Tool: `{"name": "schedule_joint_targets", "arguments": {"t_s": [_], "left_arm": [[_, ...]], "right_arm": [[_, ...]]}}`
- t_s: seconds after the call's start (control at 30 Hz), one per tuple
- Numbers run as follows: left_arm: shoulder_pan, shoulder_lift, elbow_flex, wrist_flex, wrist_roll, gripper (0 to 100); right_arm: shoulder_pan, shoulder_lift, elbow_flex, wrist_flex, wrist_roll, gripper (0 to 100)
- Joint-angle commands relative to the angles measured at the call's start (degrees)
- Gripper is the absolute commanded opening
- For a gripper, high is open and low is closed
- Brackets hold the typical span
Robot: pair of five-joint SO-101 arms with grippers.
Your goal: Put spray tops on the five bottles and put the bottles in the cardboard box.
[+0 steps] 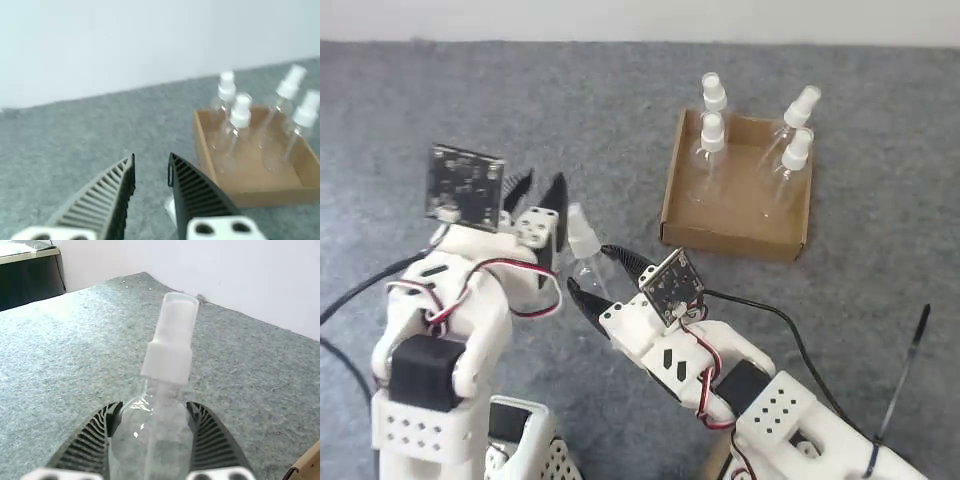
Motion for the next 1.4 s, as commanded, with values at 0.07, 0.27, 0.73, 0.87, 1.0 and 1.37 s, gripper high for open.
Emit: {"name": "schedule_joint_targets", "arguments": {"t_s": [0.07,0.27,0.73,0.87,1.0,1.37], "left_arm": [[-1.4,0.7,1.2,-2.3,-0.5,9],[-1.4,0.6,9.4,-6.2,-0.5,9],[0.6,0.1,6.4,0.2,-1.0,9],[5.2,0.2,7.1,1.1,-3.2,9],[5.2,0.1,6.5,0.6,-3.3,9],[-5.0,0.0,-5.0,1.1,-2.9,13]], "right_arm": [[0.7,-1.9,-0.6,-1.5,-0.4,0.6],[0.7,-1.9,-0.6,-1.5,-0.4,0.6],[0.7,-1.9,-0.6,-1.5,-0.4,0.6],[0.7,-1.9,-0.6,-1.5,-0.4,0.6],[0.7,-1.9,-0.6,-1.4,-0.4,0.6],[0.7,-1.9,-0.6,-1.4,-0.4,0.6]]}}
